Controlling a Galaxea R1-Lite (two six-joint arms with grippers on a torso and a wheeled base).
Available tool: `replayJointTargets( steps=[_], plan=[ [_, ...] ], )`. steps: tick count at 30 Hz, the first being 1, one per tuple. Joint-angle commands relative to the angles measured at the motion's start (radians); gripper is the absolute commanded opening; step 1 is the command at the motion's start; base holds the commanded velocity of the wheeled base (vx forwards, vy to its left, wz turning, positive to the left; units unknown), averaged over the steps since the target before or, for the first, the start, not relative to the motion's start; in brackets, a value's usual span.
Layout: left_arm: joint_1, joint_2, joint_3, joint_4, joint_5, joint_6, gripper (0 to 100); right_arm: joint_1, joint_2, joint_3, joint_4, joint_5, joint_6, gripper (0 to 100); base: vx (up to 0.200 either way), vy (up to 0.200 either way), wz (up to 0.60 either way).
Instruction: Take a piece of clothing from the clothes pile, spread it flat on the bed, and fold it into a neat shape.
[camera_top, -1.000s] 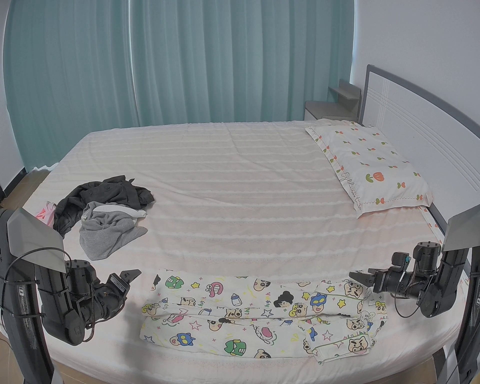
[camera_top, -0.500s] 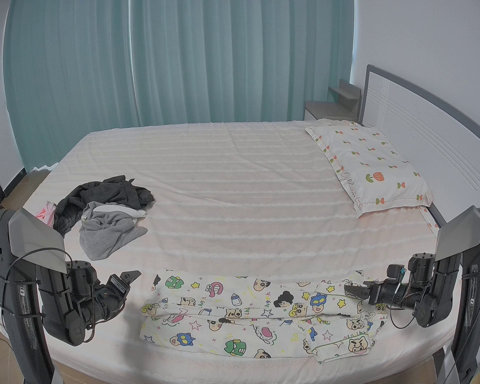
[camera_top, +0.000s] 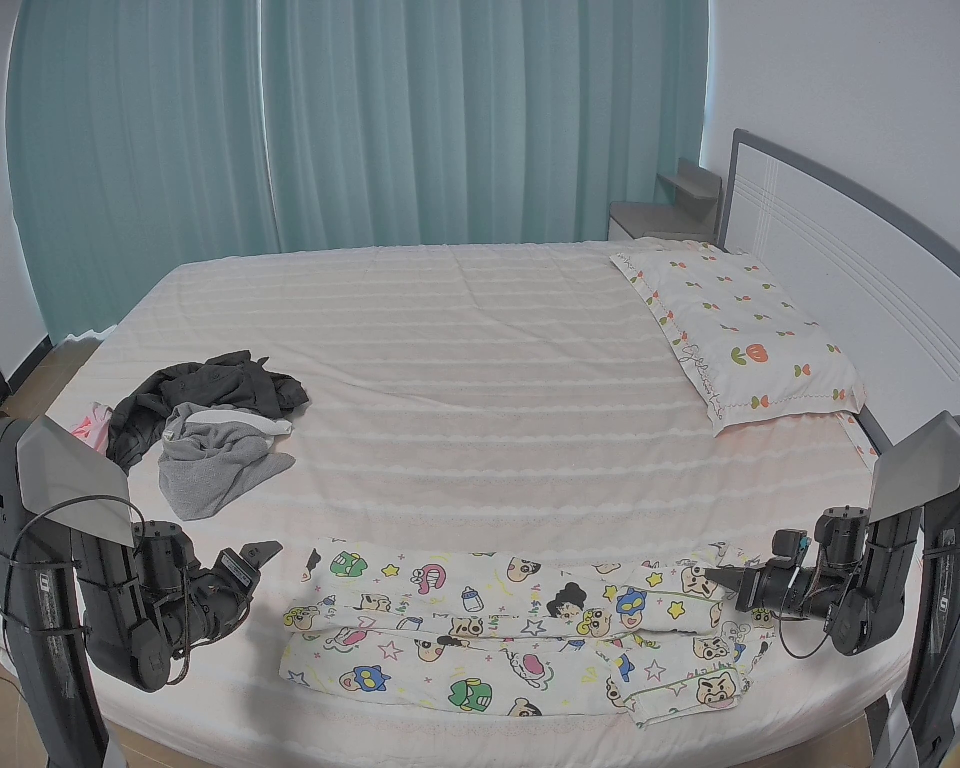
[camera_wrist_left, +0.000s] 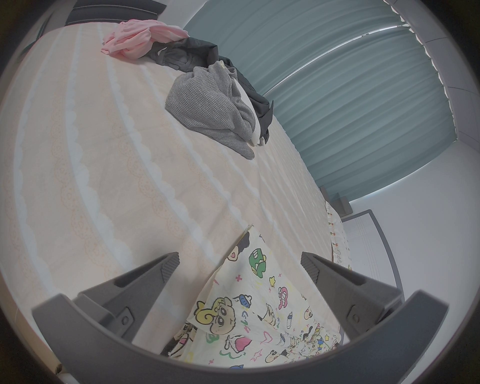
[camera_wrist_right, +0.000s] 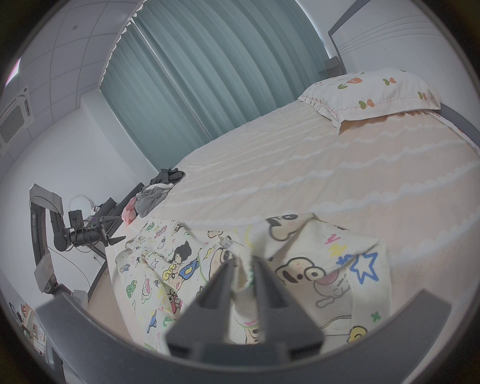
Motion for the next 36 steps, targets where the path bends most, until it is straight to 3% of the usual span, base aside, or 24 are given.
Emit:
replayJointTargets(
  steps=[1,15,16,36],
  plan=[
    [0.0,0.001,0.0,-0.018,0.002,0.0,100,-0.001,-0.013,0.01,-0.018,0.001,-0.004,0,0.0,0.0,0.0],
    [0.0,0.001,0.001,-0.018,0.0,0.0,100,0.002,-0.016,0.028,-0.018,-0.004,-0.009,0,0.0,0.0,0.0],
    [0.0,0.001,0.001,-0.018,0.0,0.0,100,0.01,-0.017,0.03,-0.018,-0.003,-0.007,100,0.0,0.0,0.0],
    [0.0,0.001,0.001,-0.018,0.002,0.0,100,0.042,-0.108,0.114,-0.018,0.002,-0.043,100,0.0,0.0,0.0]
  ],
)
